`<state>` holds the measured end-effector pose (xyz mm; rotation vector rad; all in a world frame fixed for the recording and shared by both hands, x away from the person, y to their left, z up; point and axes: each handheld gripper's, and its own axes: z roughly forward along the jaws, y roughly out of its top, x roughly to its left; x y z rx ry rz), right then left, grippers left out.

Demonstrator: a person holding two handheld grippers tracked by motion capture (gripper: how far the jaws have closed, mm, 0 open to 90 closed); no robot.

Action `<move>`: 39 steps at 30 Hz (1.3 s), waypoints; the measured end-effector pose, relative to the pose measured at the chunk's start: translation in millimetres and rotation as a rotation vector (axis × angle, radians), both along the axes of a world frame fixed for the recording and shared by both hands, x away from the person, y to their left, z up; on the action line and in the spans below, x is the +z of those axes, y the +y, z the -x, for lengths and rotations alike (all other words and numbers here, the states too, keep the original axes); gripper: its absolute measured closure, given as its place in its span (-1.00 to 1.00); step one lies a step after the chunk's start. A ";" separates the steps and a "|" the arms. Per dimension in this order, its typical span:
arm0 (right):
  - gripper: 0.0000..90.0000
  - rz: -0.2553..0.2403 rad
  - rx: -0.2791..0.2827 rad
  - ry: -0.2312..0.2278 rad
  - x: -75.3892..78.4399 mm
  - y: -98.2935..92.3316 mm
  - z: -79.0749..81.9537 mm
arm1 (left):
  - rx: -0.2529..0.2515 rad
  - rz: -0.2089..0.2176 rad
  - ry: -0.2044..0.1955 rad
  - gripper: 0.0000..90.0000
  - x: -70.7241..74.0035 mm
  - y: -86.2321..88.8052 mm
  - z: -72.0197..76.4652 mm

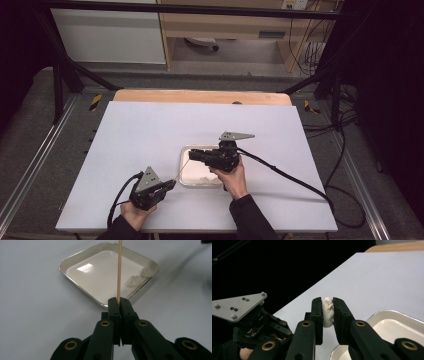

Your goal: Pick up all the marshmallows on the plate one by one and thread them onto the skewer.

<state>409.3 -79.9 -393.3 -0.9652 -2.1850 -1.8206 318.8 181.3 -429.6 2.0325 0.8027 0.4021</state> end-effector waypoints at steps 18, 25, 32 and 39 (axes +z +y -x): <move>0.74 0.066 0.061 0.020 -22.9 19.6 11.1 | 0.008 0.042 0.013 0.97 1.8 -10.0 -7.4; 0.72 0.090 0.071 0.030 -30.5 24.5 14.2 | 0.011 0.046 0.024 0.97 -0.2 -13.2 -9.9; 0.69 0.112 0.079 0.031 -32.6 25.9 15.9 | 0.009 0.053 0.026 0.97 -1.3 -15.1 -10.7; 0.18 0.142 0.038 -0.062 -12.6 14.8 18.0 | 0.033 0.055 0.031 0.97 -1.3 -6.7 -11.4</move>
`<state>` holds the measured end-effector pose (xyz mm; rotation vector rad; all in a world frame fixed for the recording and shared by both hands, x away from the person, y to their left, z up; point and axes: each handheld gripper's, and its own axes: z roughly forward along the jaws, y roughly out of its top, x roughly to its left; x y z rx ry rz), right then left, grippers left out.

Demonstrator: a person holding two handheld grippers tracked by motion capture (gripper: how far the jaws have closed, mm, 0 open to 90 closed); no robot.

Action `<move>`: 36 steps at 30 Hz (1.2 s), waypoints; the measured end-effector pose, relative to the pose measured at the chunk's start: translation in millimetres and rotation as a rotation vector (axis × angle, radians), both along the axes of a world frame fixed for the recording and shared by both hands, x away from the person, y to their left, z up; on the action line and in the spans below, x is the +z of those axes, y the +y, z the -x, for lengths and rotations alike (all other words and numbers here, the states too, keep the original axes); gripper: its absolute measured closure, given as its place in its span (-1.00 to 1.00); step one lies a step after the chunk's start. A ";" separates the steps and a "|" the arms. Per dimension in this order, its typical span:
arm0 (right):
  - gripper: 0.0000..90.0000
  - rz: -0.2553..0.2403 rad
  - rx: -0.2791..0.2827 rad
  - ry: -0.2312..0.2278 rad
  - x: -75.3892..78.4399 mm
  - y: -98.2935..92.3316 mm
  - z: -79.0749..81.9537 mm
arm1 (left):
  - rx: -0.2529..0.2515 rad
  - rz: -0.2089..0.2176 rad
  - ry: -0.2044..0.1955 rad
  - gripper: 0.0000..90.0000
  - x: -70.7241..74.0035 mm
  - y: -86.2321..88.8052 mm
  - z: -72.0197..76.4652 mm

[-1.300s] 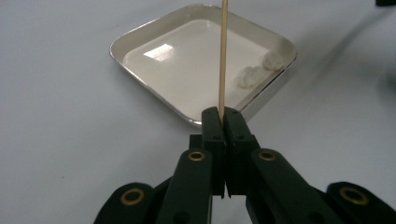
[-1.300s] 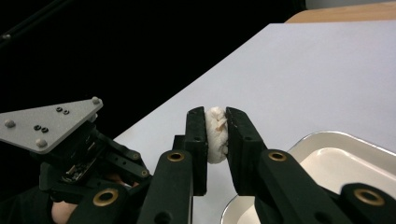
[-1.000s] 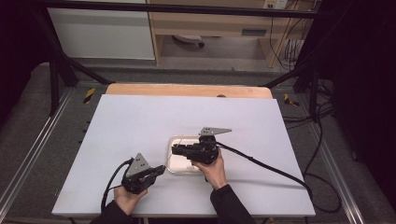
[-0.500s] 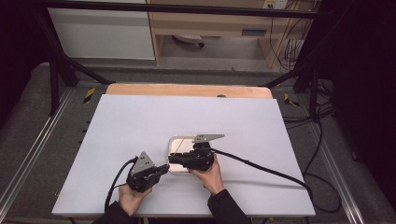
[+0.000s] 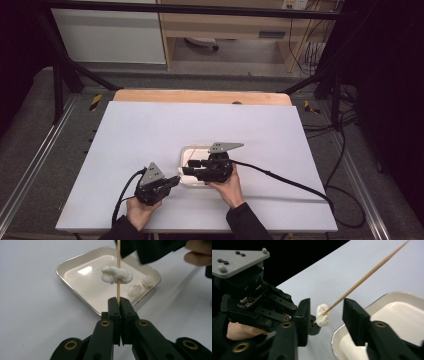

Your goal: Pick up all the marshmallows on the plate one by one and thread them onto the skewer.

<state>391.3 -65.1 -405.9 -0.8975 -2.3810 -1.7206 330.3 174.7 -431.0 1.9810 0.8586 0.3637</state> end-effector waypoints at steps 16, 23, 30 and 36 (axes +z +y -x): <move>-0.83 0.231 -0.110 -0.045 0.3 -36.5 -6.8 | -0.006 -0.013 -0.007 0.96 -0.5 13.0 2.8; -0.84 0.313 -0.103 -0.047 -12.1 -30.5 -5.6 | -0.009 -0.012 0.006 0.96 -2.1 14.0 2.8; -0.38 0.379 -0.078 -0.041 -28.1 -24.1 -8.7 | -0.011 -0.012 0.005 0.96 -1.9 15.1 2.4; -0.05 0.401 -0.042 -0.038 -36.0 -19.4 -9.1 | -0.008 -0.010 0.006 0.96 -1.6 15.6 2.4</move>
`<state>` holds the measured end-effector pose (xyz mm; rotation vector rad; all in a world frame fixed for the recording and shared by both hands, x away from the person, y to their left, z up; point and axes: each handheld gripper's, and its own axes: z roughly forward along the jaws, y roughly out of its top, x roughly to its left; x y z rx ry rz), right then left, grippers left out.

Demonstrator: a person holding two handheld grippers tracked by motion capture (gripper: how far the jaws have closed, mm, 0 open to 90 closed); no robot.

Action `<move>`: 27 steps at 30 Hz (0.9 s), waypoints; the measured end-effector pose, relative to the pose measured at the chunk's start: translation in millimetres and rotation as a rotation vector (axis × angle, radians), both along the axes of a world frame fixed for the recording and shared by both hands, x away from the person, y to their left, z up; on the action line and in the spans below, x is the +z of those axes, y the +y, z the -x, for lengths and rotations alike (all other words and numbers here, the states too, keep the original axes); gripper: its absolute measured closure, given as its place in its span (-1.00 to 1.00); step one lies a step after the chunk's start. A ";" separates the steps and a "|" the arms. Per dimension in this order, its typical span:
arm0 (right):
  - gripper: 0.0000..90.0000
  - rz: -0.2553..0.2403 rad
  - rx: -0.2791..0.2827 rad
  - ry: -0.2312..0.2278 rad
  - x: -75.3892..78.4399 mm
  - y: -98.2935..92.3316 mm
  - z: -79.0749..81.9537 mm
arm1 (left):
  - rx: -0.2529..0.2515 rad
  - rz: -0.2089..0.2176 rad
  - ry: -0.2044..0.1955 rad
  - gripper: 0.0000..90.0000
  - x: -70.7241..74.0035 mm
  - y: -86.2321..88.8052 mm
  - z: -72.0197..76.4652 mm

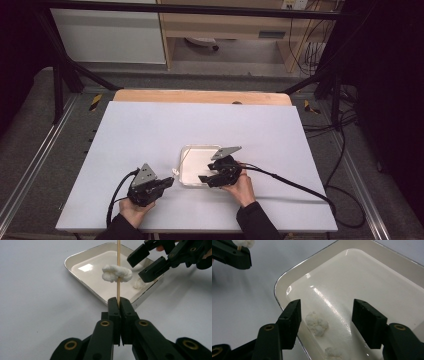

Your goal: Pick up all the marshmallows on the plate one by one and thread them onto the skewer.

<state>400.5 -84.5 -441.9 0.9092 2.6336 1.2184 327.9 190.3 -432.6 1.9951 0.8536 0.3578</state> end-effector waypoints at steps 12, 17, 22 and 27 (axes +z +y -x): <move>0.20 0.051 0.048 -0.024 -4.6 1.5 2.9 | -0.005 0.000 0.004 0.96 -0.3 -0.4 -0.6; 0.31 0.047 0.069 -0.035 -6.5 2.2 3.3 | -0.006 0.000 0.005 0.97 -0.3 -0.7 -0.7; 0.50 0.038 0.091 -0.041 -7.5 2.8 4.3 | -0.007 0.000 0.004 0.96 -0.1 -1.0 -0.5; 0.59 0.042 0.097 -0.037 -7.2 2.3 4.3 | -0.010 0.001 0.004 0.96 -0.1 -1.3 -0.4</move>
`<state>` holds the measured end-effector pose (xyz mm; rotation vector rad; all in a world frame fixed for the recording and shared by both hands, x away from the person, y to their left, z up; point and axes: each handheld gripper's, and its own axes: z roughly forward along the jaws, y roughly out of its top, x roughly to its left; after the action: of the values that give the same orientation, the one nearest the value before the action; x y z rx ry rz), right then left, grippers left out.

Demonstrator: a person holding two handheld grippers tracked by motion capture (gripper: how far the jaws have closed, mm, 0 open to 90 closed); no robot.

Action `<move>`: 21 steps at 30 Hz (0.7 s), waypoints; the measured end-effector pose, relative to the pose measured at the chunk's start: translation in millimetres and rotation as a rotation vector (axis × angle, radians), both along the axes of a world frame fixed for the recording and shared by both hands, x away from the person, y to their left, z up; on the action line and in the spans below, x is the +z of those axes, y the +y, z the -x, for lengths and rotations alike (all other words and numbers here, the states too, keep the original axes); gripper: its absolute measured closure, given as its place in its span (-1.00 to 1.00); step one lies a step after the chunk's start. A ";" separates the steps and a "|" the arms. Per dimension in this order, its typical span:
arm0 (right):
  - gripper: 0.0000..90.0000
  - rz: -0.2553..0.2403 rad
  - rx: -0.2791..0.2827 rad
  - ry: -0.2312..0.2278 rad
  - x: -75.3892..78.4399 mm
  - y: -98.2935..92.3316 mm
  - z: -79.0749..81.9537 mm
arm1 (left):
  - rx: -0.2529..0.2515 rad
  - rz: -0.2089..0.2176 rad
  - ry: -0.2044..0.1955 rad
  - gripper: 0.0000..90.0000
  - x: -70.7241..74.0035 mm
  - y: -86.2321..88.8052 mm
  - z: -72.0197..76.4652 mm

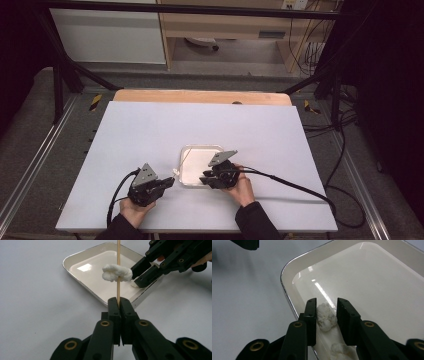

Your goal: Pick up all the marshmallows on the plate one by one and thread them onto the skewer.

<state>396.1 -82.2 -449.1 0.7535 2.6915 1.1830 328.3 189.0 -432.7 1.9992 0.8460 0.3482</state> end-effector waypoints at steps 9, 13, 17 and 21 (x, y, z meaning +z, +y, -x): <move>0.68 -0.036 -0.056 0.023 3.4 -1.0 -1.4 | -0.003 0.000 -0.001 0.96 0.3 -0.1 0.4; 0.69 -0.071 -0.057 0.026 12.8 -4.7 -1.9 | -0.004 0.003 -0.003 0.97 0.5 -0.2 0.8; 0.69 -0.103 -0.061 0.018 23.8 -9.7 -2.2 | -0.005 0.002 -0.003 0.97 0.6 -0.7 1.2; 0.70 -0.143 -0.070 0.019 34.2 -14.0 -1.7 | -0.013 0.003 -0.004 0.96 0.4 -1.6 1.5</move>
<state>397.8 -96.2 -414.9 0.8752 2.5933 1.3692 326.8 187.3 -432.3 1.9999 0.8305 0.3430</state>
